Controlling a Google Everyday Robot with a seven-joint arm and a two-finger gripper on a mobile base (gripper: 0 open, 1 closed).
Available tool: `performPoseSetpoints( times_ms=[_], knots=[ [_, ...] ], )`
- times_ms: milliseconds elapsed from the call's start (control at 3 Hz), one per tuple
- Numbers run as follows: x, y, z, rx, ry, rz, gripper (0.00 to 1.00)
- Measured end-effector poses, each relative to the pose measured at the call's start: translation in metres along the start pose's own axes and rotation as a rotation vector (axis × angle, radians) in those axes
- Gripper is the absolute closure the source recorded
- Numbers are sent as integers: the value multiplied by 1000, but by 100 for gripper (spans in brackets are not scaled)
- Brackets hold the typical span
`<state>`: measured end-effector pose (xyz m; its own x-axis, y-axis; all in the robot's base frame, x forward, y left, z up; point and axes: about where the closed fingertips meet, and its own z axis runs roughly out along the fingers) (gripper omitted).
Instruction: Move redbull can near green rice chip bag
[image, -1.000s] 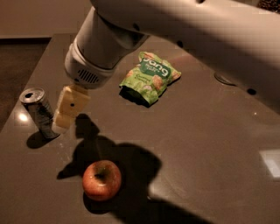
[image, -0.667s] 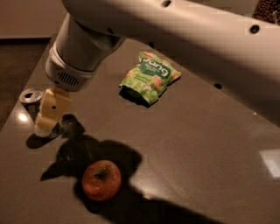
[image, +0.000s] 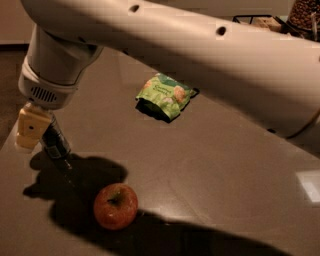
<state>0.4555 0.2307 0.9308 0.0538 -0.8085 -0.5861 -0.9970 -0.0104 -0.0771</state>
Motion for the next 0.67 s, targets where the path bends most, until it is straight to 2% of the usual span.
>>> performPoseSetpoints(
  times_ms=[333, 667],
  knots=[
    [-10, 1, 5, -13, 5, -7, 49],
    [-7, -8, -8, 18, -1, 6, 72]
  ],
)
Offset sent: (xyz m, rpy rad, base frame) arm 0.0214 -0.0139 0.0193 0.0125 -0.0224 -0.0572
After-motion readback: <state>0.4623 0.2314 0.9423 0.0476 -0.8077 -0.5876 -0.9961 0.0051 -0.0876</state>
